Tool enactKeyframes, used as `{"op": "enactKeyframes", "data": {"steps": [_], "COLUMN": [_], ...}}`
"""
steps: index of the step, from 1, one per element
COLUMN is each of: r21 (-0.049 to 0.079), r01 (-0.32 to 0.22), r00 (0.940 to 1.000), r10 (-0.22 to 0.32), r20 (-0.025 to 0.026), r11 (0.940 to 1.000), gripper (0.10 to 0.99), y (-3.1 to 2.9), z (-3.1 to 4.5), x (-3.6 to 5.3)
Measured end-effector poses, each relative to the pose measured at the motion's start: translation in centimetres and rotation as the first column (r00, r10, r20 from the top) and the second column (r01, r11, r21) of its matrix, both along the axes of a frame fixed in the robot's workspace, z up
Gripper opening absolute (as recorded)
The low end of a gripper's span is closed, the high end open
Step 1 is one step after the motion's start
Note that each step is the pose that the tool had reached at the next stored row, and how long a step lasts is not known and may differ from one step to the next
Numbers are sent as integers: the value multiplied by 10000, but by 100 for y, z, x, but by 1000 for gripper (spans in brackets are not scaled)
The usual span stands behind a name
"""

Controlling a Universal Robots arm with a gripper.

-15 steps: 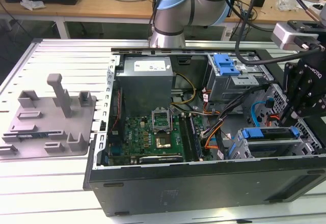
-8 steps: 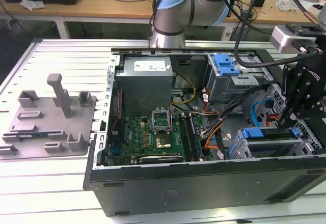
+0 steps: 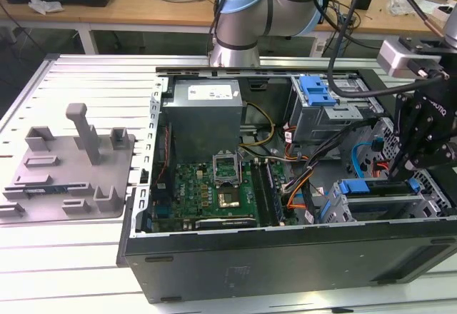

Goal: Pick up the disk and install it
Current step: 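Insert the first disk wire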

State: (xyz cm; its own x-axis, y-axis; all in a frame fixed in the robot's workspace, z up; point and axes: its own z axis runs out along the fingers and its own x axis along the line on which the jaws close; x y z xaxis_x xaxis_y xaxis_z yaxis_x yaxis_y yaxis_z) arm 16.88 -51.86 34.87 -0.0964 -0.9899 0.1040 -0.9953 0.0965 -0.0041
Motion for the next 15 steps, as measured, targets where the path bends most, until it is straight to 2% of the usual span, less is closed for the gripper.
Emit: {"op": "enactKeyframes", "data": {"steps": [6,15], "r21": [0,6], "r01": [0,2], "r00": [10000,10000], "r10": [0,-2], "r20": [-3,-4], "r11": [10000,10000], "gripper": [161,161], "y": [0,-3], "z": [-22,-95], "x": [10,9]}}
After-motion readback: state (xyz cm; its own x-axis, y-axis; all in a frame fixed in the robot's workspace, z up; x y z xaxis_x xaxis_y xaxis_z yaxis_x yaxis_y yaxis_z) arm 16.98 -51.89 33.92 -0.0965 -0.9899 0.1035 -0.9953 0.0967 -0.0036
